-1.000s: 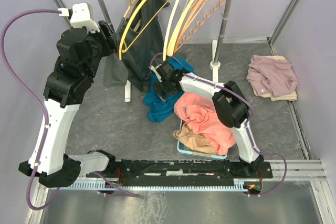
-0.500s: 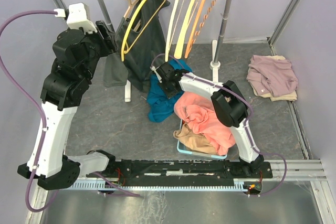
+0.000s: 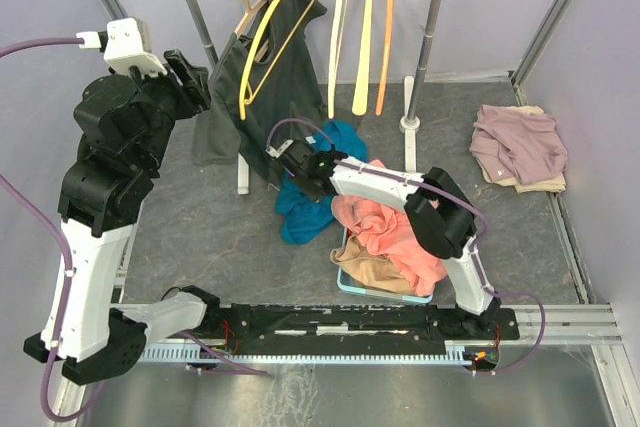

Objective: Remove the t-shirt from the hanger
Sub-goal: Pick up the T-shirt from the center of the board.

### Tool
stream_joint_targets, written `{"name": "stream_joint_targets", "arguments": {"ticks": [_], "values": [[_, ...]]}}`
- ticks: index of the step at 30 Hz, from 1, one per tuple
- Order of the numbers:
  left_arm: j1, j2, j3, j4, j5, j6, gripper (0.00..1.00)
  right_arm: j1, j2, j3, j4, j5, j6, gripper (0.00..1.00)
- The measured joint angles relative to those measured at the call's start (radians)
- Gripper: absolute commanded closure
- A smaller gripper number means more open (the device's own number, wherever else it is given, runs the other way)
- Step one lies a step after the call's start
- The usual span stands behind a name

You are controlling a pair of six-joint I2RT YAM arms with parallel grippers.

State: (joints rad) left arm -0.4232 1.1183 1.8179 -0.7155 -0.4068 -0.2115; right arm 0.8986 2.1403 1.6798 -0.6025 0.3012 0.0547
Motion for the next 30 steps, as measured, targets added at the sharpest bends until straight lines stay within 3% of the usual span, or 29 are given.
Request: {"name": "stream_joint_targets", "arguments": {"ticks": [16,30], "values": [[0.0,-0.091,-0.076,0.013,0.021,0.0,0.36,0.089,-0.36,-0.057,-0.008,0.101,-0.013,0.99],[0.0,-0.124,-0.136,0.023,0.043,-0.03,0.36,0.216,-0.427,-0.041,-0.047,0.103,-0.093,0.99]]}}
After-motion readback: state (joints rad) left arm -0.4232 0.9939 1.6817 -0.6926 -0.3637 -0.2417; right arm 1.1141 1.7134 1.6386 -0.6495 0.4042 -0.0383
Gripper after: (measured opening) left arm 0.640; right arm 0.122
